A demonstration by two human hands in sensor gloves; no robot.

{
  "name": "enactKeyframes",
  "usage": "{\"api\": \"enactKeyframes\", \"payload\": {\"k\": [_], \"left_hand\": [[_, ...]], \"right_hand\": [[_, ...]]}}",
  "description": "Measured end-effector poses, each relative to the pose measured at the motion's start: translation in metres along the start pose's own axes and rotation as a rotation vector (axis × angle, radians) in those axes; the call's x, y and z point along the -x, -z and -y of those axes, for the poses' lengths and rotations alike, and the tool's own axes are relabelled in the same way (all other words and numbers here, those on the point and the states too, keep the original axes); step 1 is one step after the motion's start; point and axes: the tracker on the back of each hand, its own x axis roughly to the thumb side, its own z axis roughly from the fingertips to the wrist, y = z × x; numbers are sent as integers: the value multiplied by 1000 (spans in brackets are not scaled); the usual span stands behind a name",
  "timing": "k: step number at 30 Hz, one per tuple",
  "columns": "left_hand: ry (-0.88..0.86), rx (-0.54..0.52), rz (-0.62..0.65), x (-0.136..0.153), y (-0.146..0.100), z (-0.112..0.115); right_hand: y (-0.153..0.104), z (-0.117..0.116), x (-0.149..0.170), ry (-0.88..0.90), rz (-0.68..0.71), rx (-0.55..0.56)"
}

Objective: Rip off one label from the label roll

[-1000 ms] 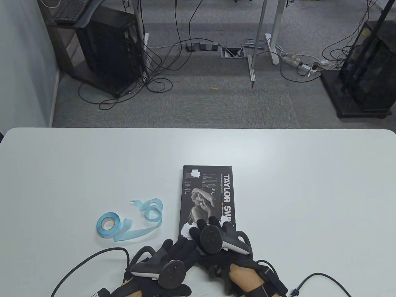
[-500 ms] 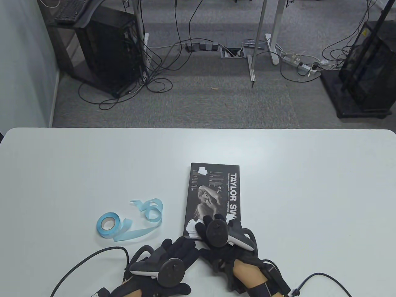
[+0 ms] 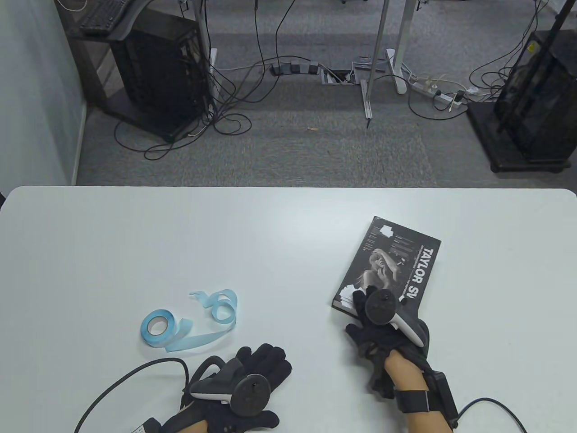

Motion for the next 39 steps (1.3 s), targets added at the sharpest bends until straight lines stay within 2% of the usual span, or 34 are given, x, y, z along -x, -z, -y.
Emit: {"api": "enactKeyframes", "payload": {"k": [6,15,32,39], "left_hand": [[-6,9,-9,1,-1,0],[-13,10,-14,2,-1,0],[-28,17,-26,5,1,-1],[-28,4,-27,7,2,-2]], "right_hand": [[9,14,37,66,-96,67],[15,22,62,125,-144,124],[10,28,63,153,-111,147],[-8,35,36,118,0,174]]}}
